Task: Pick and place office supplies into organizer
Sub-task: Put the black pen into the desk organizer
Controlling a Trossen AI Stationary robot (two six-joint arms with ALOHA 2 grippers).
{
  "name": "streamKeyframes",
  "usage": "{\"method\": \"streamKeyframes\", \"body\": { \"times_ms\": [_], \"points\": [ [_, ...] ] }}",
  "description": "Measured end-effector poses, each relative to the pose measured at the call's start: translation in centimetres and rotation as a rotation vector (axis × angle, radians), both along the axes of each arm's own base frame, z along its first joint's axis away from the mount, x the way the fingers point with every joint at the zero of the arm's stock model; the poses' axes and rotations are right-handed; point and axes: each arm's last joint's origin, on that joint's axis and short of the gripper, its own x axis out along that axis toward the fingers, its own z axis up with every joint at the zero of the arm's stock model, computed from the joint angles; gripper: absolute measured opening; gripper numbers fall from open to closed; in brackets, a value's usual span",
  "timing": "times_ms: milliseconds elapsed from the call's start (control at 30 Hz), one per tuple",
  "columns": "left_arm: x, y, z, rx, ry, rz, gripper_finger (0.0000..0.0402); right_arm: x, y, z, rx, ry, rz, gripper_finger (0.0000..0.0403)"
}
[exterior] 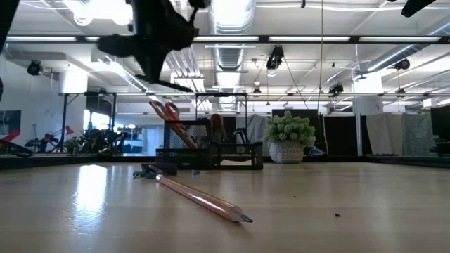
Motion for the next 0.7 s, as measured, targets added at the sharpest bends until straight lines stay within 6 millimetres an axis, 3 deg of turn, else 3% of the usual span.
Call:
{"method": "streamKeyframes", "body": {
  "times_ms": [167,267,400,700],
  "points": [
    [-0.1,4.7,0.1,0.119,0.067,0.052,0.0007,0.0,0.0,0.0,0.000,0.000,0.000,0.0187],
    [-0.3,6.5,0.2,0.132,0.094,0.082,0.0007,0.0,0.0,0.0,0.000,0.000,0.000,0.0187],
    [-0.5,7.5,0.1,0.119,0.145,0.069,0.0007,0.0,0.0,0.0,0.000,0.000,0.000,0.0187],
    [0.9,7.8,-2.2,0.108,0.263,0.003,0.0007,0.0,0.0,-0.2,-0.002,0.011,-0.002,0.0187]
  ]
}}
